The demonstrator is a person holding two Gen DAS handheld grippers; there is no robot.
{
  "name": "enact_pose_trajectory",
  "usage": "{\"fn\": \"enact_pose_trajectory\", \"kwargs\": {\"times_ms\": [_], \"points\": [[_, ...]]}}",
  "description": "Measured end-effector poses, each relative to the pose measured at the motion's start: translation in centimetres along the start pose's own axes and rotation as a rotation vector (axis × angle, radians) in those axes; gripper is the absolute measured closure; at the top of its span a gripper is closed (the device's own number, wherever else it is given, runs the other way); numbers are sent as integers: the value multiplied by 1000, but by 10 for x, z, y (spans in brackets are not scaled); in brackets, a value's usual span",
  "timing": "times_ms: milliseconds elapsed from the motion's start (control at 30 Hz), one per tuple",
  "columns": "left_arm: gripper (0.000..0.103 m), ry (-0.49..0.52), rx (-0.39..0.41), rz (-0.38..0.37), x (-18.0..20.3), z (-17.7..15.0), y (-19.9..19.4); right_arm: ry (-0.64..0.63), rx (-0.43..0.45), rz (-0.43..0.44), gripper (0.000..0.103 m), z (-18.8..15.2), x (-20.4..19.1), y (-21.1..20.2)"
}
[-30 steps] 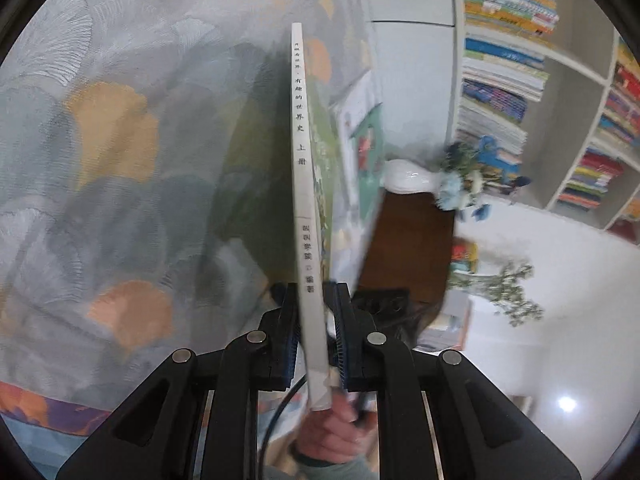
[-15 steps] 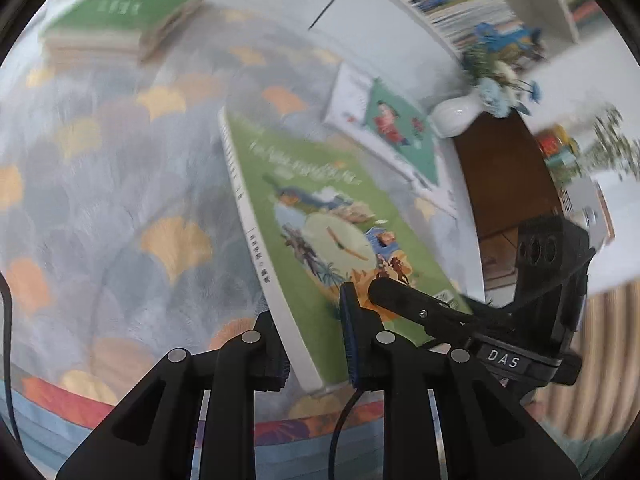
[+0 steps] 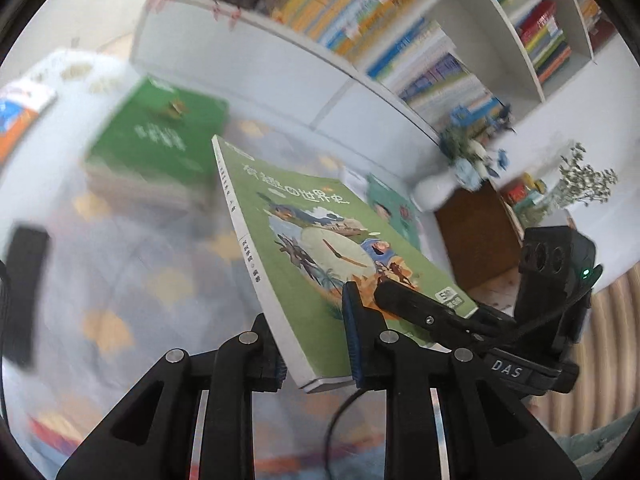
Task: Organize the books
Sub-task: 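Carry the world-history book onto the stacked books and lower it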
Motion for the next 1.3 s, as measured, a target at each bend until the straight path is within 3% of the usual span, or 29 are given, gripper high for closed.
{"fn": "enact_pose_trajectory", "kwargs": {"times_ms": [233,433,567,633,800,900,967,1100,1167,1200,1300], "points": [[78,-34,-2,75,-89,71,22,3,-46,-39,57,56,-34,107],[78,-91,-10,15,-133,126,43,53,-114,-75,57,94,-32,171],[76,-80,-25,46,-139,152,61,126,-152,-79,56,121,-14,200],[71,-84,-37,71,-145,159,69,203,-171,-53,55,124,-2,213],[72,-123,-32,75,-159,166,71,276,-175,-54,55,119,7,223],[70,-83,11,91,-152,178,66,187,-122,-122,54,128,-8,213],[70,-91,9,96,-151,186,66,144,-103,-150,48,141,-14,214],[73,-126,-3,213,-169,172,62,250,-227,-91,41,132,10,234],[73,-103,-21,217,-180,145,53,274,-295,-38,40,106,15,235],[73,-95,-46,211,-184,127,48,235,-288,-33,40,92,10,223],[73,-110,-173,185,-192,57,40,189,-314,61,40,26,-6,182]]}}
Point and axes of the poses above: each gripper's, at about its wrist camera, not at the fingertips, and y roughly the way its jaws point, x to its right, z to its top, the point moved 2 cm from there along y, roughly the way its jaws point, and after that the axes turned 12 degrees about -y, right-handed, at the moved point
